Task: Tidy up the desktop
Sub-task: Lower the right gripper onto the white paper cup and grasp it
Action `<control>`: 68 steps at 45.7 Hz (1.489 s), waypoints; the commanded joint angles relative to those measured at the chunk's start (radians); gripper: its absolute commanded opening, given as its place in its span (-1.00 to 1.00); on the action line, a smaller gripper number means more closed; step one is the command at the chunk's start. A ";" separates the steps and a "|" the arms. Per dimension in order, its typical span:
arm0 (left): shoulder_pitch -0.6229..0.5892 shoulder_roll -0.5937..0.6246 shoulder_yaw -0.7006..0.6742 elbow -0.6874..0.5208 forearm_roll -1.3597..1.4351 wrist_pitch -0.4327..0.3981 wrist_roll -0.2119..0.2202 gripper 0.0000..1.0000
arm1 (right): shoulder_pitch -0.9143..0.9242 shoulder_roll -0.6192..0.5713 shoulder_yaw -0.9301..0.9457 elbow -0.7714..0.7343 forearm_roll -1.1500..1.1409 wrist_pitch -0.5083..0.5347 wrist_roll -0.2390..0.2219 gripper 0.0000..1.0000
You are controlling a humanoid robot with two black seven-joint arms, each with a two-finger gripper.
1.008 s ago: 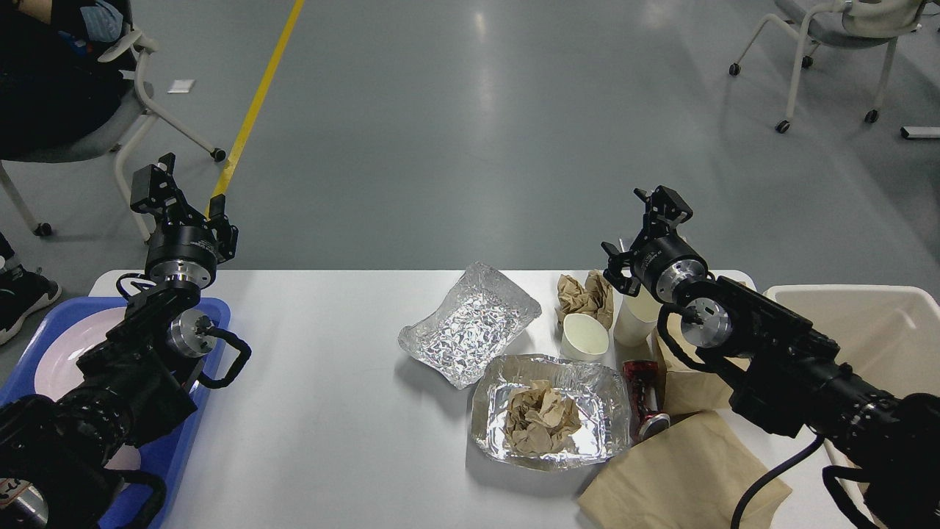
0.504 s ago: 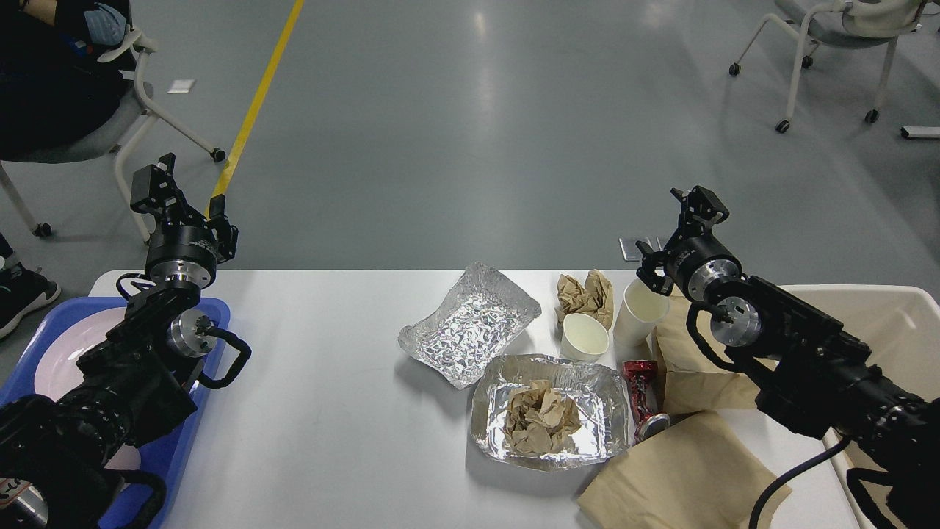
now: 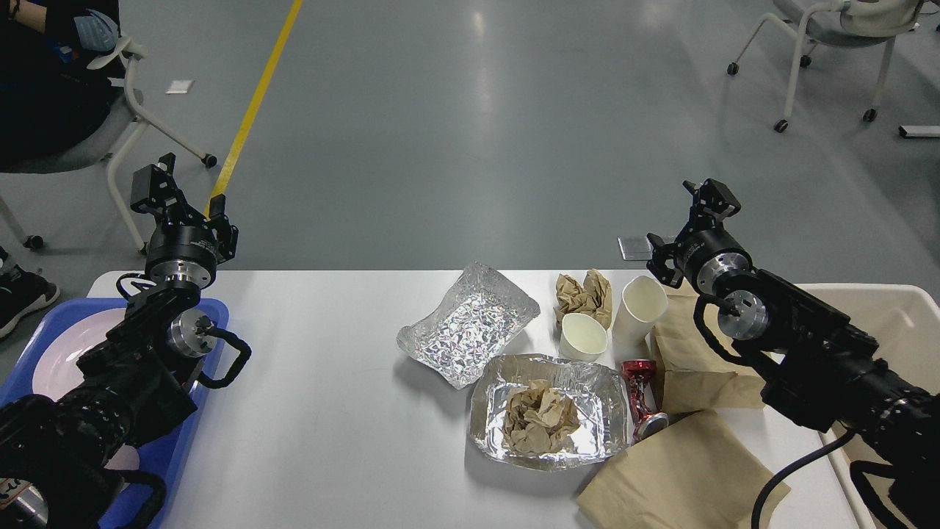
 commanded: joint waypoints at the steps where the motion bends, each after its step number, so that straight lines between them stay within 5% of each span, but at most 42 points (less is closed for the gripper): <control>1: 0.000 0.000 0.000 0.000 0.000 0.000 0.000 0.93 | 0.012 -0.002 0.000 0.002 0.000 0.010 0.000 1.00; 8: 0.000 0.000 0.000 0.000 0.000 0.000 0.000 0.93 | 0.024 -0.054 0.000 0.016 -0.001 0.064 -0.002 1.00; 16: 0.000 0.000 0.000 0.000 0.000 0.000 0.000 0.93 | 0.017 -0.121 -0.070 0.066 -0.020 0.292 -0.014 1.00; 37: 0.000 0.000 0.000 0.000 0.000 0.000 0.000 0.93 | 0.294 -0.193 -0.753 0.071 -0.103 0.317 -0.029 1.00; 49: 0.001 0.000 0.000 0.000 0.000 0.000 0.000 0.93 | 0.451 -0.183 -1.043 0.082 -0.133 0.478 -0.212 1.00; 68: 0.000 0.000 0.000 0.000 0.000 0.000 0.000 0.93 | 0.757 -0.091 -1.417 0.194 -0.255 0.610 -0.252 1.00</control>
